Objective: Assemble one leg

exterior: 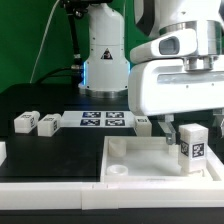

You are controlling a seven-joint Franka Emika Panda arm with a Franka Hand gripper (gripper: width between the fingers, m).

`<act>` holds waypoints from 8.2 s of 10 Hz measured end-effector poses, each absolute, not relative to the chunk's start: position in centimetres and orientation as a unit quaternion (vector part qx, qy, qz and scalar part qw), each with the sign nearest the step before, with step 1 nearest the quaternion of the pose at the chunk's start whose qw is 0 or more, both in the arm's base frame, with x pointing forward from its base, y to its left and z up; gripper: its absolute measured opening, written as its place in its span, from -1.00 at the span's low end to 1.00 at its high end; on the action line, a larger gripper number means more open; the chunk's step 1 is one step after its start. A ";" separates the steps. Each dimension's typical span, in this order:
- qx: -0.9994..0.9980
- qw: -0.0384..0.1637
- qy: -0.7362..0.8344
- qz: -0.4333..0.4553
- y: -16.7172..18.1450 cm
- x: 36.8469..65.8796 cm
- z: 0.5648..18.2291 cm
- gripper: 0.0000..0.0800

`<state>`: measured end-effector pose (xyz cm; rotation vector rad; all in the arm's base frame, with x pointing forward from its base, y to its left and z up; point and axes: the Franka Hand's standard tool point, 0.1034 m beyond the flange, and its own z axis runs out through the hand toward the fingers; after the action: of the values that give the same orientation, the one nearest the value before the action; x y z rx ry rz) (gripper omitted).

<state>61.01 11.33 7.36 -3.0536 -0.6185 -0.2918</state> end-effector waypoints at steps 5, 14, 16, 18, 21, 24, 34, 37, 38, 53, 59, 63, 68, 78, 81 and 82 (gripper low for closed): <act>-0.980 0.008 -0.195 -0.047 10.9 61.1 6.9 0.62; -0.998 0.022 -0.035 -0.051 11.0 61.1 6.9 -0.28; -0.992 0.034 0.110 -0.046 11.5 61.0 6.8 -0.28; -0.972 0.043 0.226 -0.041 12.0 61.0 6.8 -0.27; -0.916 0.056 0.397 -0.029 12.4 61.0 6.8 -0.27; -0.911 0.057 0.407 -0.028 12.5 61.0 6.8 0.03; -0.990 0.011 -0.130 -0.052 12.5 61.0 6.9 0.62; -0.979 0.004 -0.198 -0.054 12.4 61.1 6.9 0.62; -0.979 0.004 -0.198 -0.054 12.4 61.1 6.9 0.34; -0.893 0.035 0.449 -0.018 12.6 60.9 6.7 -0.27; -0.854 0.048 0.519 -0.007 12.8 60.8 6.5 0.26; -0.955 0.043 0.292 -0.018 11.9 61.0 6.5 0.62; -0.998 0.035 0.032 -0.030 12.6 61.0 6.7 0.62; -0.998 0.028 -0.043 -0.032 12.5 61.0 6.6 -0.27; -0.995 0.030 0.092 -0.027 12.4 60.9 6.6 -0.27; -0.984 0.031 0.172 -0.023 12.4 60.9 6.5 -0.27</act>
Offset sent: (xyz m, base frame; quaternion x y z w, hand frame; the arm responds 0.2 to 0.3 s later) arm 0.0032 -0.0061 0.0020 -0.0030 0.0028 -0.0046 1.0000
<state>60.89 12.40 6.55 -3.0336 0.5291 -0.0709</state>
